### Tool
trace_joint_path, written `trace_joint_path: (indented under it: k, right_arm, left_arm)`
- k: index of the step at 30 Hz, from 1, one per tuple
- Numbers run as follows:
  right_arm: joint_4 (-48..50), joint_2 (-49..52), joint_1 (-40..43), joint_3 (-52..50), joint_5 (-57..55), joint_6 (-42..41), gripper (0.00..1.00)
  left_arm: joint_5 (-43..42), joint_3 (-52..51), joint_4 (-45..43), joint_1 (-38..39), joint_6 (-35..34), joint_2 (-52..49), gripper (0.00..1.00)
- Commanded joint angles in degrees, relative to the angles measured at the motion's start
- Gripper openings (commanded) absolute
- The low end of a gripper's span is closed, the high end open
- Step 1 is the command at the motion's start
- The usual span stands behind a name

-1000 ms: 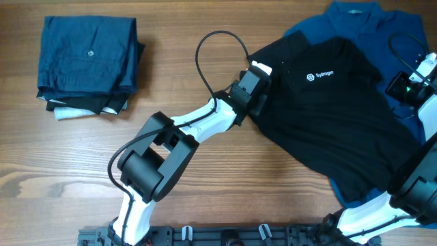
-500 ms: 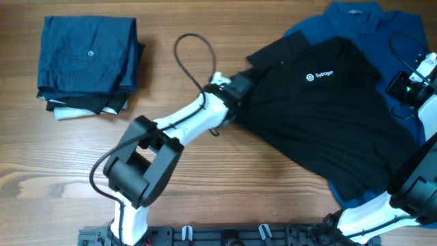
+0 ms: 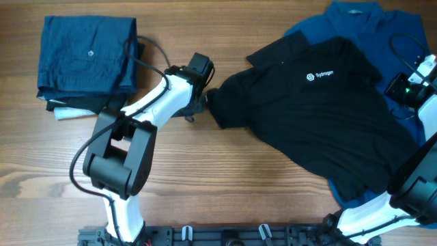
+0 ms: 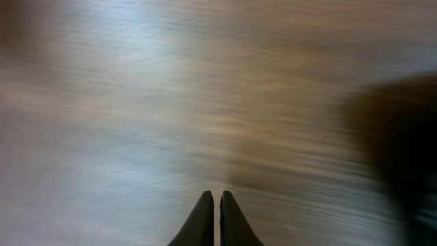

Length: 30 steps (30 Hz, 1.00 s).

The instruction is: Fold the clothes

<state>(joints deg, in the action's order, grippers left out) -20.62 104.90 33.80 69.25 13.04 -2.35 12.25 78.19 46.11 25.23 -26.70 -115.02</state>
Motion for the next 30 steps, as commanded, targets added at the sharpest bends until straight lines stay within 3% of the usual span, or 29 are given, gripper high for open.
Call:
trace_joint_path:
  k: [1, 5, 8, 16, 23, 26, 30]
  right_arm:
    - [-1.38, 0.66, -0.2, 0.79, -0.55, -0.81, 0.17]
    - [-1.36, 0.68, -0.2, 0.48, -0.57, -0.83, 0.18]
    - [-1.07, 0.81, -0.2, 0.44, -0.57, -0.83, 0.19]
    - [-0.87, 1.77, -0.2, 0.44, -0.55, -2.34, 0.19]
    - [-0.61, 1.77, -0.2, 0.44, -0.55, -2.29, 0.2]
    - [-0.52, 1.77, -0.2, 0.44, -0.55, -2.32, 0.2]
    - [0.09, 1.77, -0.17, 0.44, -0.55, -2.21, 0.38]
  left_arm:
    - [-17.81, 0.33, -6.58, 0.76, 7.02, 6.01, 0.05]
    - [-26.86, 0.31, -16.35, 1.27, 7.39, 8.24, 0.04]
    - [-26.77, 0.28, -19.71, 2.93, 11.32, 5.79, 0.04]
    - [-26.75, 0.28, -27.96, 6.54, 11.3, -4.85, 0.04]
    - [-13.18, -0.31, -20.52, 6.29, 10.78, -6.73, 0.04]
    - [-8.63, -0.39, -13.79, 4.83, 5.53, -6.97, 0.04]
    - [-8.5, -0.39, -7.06, 1.03, 4.79, -6.97, 0.04]
